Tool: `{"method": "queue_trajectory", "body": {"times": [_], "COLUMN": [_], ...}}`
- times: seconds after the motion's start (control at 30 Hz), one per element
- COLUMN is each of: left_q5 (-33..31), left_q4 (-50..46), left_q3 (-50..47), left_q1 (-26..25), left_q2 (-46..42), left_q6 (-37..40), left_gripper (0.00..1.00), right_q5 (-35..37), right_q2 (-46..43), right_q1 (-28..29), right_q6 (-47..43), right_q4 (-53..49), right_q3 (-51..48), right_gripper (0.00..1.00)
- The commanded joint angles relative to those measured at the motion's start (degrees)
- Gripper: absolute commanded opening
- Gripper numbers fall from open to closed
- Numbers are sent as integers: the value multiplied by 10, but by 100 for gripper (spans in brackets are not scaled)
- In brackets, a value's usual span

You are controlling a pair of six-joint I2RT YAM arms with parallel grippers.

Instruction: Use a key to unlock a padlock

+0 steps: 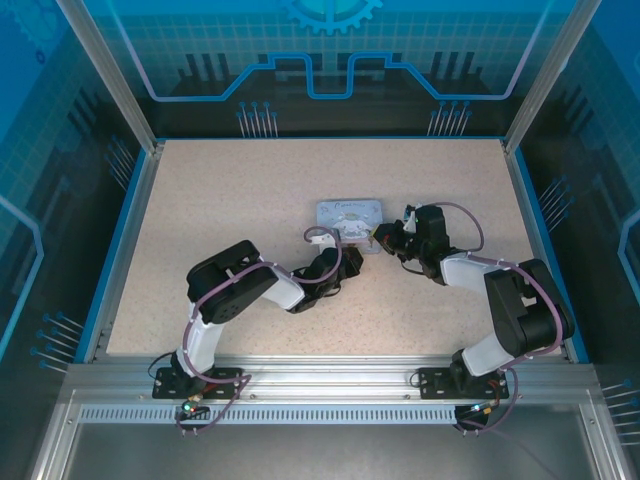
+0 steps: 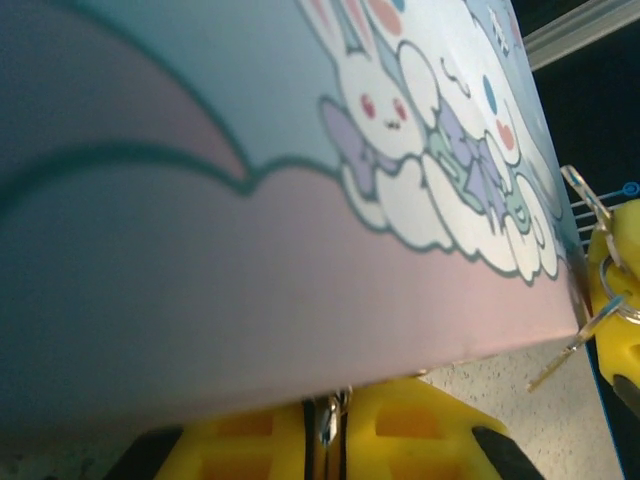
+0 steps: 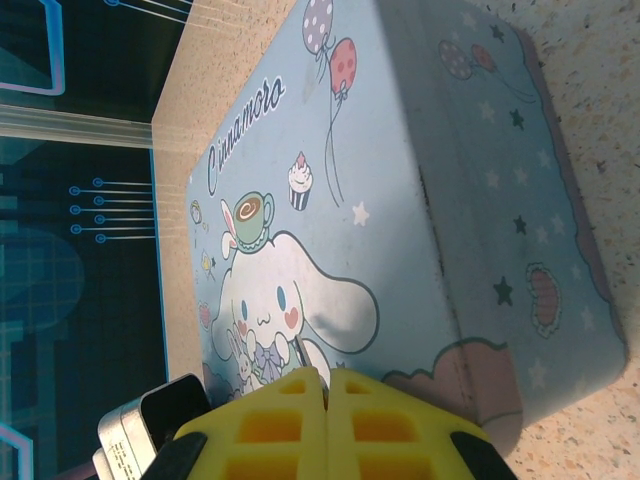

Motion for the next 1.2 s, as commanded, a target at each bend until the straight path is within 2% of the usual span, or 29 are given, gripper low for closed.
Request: {"method": "queue_trajectory", "body": {"times": [0.0, 0.2, 0.4, 0.73, 0.97, 1.17], "left_q5": [69, 143, 201, 201, 230, 275], "left_q4": [-36, -99, -114, -175, -159, -75], "left_q3": [-17, -5, -24, -43, -63, -81], "left_q1": [2, 10, 49, 87, 100, 107], "left_q2": [6, -50, -96, -162, -200, -205], "left_q6": [16, 37, 1, -2, -16, -59], "left_gripper": [0, 0, 0, 0, 0, 0], "right_q5": [-10, -41, -73, -93, -68, -40], "right_q2": [-2, -42, -136, -312, -369, -379], "right_q1": [-8, -10, -10, -1, 35, 76], "right_q6": [1, -11, -29, -14, 30, 60], "right_q4": [6, -16, -63, -121, -65, -35], "right_q3": [-1, 12, -9, -131, -233, -258], "right_gripper": [0, 0, 0, 0, 0, 0]}}
